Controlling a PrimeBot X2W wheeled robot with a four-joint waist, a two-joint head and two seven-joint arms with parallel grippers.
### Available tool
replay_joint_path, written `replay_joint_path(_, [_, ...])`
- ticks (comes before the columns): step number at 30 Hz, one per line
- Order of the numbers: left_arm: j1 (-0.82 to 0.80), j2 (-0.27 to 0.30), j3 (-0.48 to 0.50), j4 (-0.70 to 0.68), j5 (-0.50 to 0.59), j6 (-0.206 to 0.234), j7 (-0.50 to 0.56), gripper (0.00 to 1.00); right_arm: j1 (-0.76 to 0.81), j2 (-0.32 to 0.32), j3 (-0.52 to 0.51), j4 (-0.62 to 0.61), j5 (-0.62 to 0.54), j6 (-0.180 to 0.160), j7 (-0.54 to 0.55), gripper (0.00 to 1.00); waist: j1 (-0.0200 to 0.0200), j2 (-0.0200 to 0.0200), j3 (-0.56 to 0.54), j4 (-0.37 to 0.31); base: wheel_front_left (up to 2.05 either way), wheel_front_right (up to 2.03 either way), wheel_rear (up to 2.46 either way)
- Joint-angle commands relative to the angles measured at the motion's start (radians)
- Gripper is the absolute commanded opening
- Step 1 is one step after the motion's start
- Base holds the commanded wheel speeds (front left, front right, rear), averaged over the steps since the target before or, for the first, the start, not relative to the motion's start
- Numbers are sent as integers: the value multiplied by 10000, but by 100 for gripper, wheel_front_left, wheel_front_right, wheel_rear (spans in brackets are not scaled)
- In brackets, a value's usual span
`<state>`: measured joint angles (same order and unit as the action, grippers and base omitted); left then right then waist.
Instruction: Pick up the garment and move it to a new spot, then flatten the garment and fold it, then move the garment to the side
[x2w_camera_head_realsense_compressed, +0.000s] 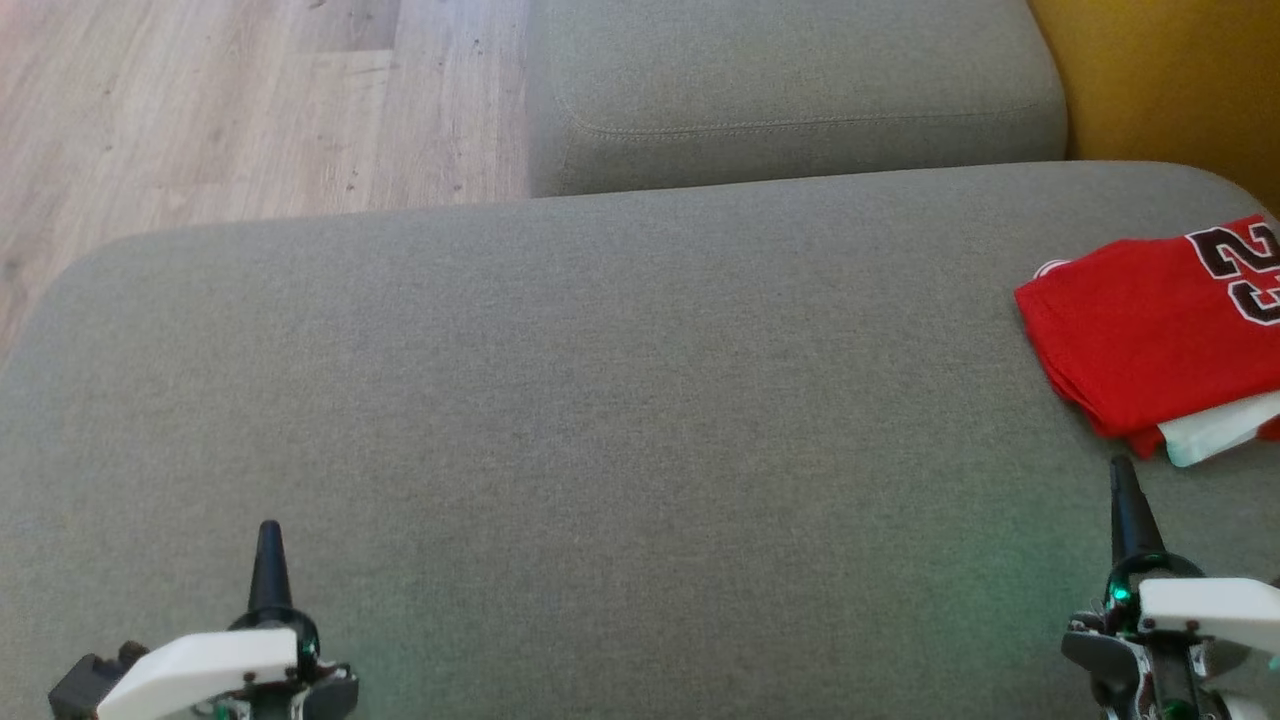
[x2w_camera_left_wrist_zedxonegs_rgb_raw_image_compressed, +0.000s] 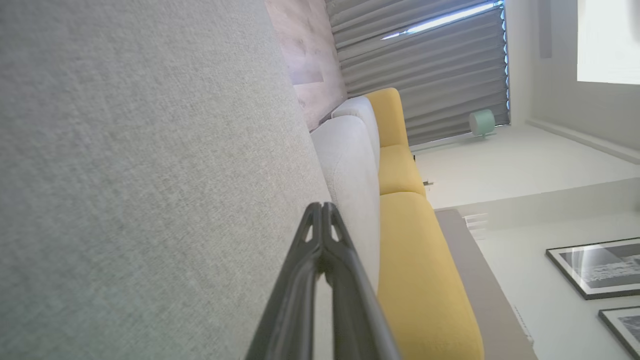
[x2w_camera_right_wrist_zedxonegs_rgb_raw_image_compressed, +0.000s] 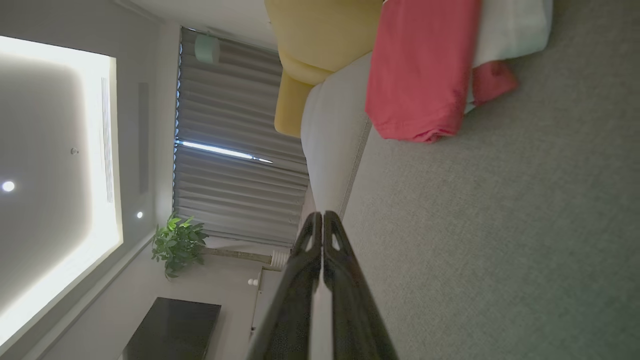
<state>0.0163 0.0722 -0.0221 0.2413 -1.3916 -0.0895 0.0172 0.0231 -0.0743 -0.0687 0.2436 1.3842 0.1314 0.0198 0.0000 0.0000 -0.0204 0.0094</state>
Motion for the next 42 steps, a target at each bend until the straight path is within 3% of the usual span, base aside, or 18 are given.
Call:
replay_joint_path(1, [-641,105,438,-228,-360,-117,77,0,-666,-22,114,-249,390,-6,153,0,0,0,23,-9,0,0,0])
replay_joint_path(20, [-1202,77,941,15,-2483,-408,623,0,-1274,28,-154,-9,2459,-7,691,0,0,0,233,-93,0,0,0])
replay_joint_path(42, [-1217,9,1043,24,-2433,-412,707,0,-1289,80,-230,-1,2428,-7,757,0,0,0,235,-94,0,0,0])
